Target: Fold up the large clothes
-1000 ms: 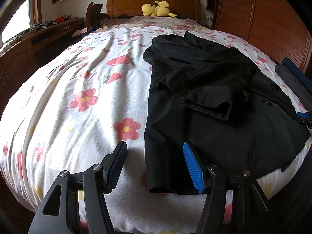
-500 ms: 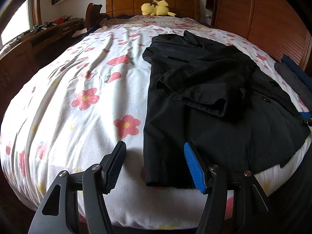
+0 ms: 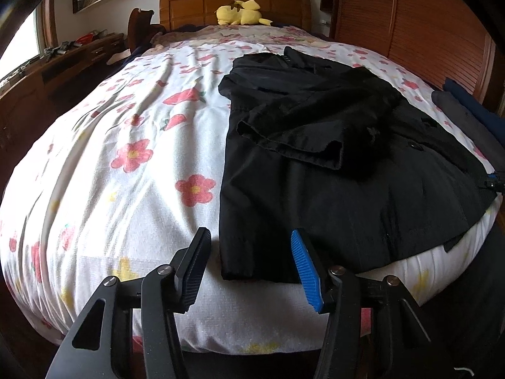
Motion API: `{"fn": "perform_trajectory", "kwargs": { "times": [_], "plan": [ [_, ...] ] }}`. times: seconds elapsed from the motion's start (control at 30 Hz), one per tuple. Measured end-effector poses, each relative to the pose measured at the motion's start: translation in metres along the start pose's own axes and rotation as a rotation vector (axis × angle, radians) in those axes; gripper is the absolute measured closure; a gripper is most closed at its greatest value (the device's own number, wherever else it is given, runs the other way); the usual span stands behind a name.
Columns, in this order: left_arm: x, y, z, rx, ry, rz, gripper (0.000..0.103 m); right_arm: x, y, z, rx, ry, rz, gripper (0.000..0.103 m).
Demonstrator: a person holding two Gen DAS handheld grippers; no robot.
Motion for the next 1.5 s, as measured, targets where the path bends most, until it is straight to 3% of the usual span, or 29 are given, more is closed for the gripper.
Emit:
{"fn": "perform_trajectory", "kwargs": {
  "times": [0.13, 0.17, 0.3, 0.47, 0.7, 1.0, 1.3, 1.4, 1.5],
  "plan": [
    [0.003, 0.0, 0.002, 0.004, -0.02, -0.004, 0.07, 0.006, -0.003, -0.007, -0.01, 0.021, -0.034, 0.08],
    [0.003, 0.0, 0.002, 0.004, -0.016, -0.003, 0.078, 0.007, -0.003, -0.006, -0.007, 0.026, -0.034, 0.08],
    [0.008, 0.006, 0.006, 0.01, 0.001, -0.025, 0.095, 0.005, 0.004, 0.0, 0.026, 0.015, -0.023, 0.092],
    [0.006, 0.026, 0.035, 0.087, 0.014, -0.026, 0.097, -0.01, 0.029, 0.028, 0.13, 0.003, 0.042, 0.097],
    [0.002, 0.063, 0.111, 0.254, -0.008, -0.014, 0.097, -0.04, 0.066, 0.099, 0.319, 0.026, 0.077, 0.097],
    [-0.006, 0.086, 0.201, 0.415, -0.052, -0.018, 0.098, -0.069, 0.071, 0.177, 0.45, 0.013, 0.137, 0.098],
    [-0.031, 0.079, 0.284, 0.566, -0.078, 0.032, 0.097, -0.117, 0.066, 0.271, 0.596, 0.007, 0.261, 0.098],
    [-0.031, 0.071, 0.293, 0.589, -0.077, 0.027, 0.097, -0.121, 0.063, 0.282, 0.61, -0.007, 0.276, 0.098],
    [-0.022, 0.071, 0.272, 0.561, -0.065, 0.015, 0.097, -0.107, 0.067, 0.268, 0.578, -0.025, 0.251, 0.098]
  ]
}}
Point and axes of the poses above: each gripper's, at about its wrist camera, not at the fingertips, and z roughly against the way its jaws point, x to its right, y to its top, the point moved 2 cm from there along -z, roughly the way its jaws point, and after that the axes turned 13 degrees about y, right-handed, at the moved point
